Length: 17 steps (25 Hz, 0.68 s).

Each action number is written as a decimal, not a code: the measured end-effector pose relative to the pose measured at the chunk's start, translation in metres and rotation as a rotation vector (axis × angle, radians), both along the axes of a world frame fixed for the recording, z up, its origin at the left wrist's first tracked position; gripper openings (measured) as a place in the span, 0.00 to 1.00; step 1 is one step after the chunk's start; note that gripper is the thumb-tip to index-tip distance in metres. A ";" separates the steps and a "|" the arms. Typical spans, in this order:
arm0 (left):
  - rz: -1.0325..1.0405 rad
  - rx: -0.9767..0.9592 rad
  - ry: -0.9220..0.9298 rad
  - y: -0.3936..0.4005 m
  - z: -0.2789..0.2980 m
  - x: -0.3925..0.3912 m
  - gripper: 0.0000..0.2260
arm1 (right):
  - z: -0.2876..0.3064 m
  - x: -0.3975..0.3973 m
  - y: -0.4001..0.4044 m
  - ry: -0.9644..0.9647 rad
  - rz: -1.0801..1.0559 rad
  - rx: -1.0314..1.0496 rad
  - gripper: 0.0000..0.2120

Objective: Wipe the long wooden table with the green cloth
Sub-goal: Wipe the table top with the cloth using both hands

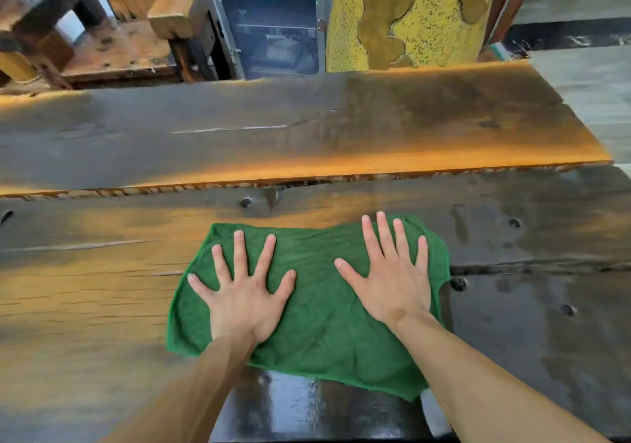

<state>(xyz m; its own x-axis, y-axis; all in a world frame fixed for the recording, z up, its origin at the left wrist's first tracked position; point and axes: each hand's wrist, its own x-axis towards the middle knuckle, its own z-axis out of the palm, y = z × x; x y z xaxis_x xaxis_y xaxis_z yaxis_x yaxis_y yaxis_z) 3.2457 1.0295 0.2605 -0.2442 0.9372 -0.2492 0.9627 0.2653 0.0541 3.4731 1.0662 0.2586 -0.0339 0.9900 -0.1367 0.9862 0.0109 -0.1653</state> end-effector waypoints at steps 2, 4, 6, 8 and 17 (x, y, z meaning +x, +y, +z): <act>-0.018 0.017 0.006 0.045 -0.002 0.002 0.32 | -0.002 0.002 0.042 0.001 0.003 0.009 0.41; -0.033 0.048 0.008 0.089 -0.001 0.003 0.32 | -0.002 0.003 0.083 -0.005 -0.001 0.012 0.41; -0.059 0.067 0.000 0.125 -0.001 0.000 0.32 | -0.002 0.003 0.124 -0.012 0.002 0.015 0.41; -0.096 0.073 0.015 0.140 -0.002 0.000 0.31 | 0.000 0.006 0.162 -0.022 0.043 0.020 0.42; -0.150 0.179 -0.029 0.168 -0.005 0.007 0.29 | -0.001 -0.004 0.252 0.016 0.146 -0.006 0.45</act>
<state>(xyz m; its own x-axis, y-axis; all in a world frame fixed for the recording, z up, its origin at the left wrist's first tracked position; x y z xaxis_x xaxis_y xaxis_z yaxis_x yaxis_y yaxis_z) 3.2530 1.1972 0.2551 -0.0937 0.9923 -0.0810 0.9879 0.1027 0.1158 3.4694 1.3181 0.2580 -0.1799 0.9736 -0.1408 0.9715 0.1533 -0.1811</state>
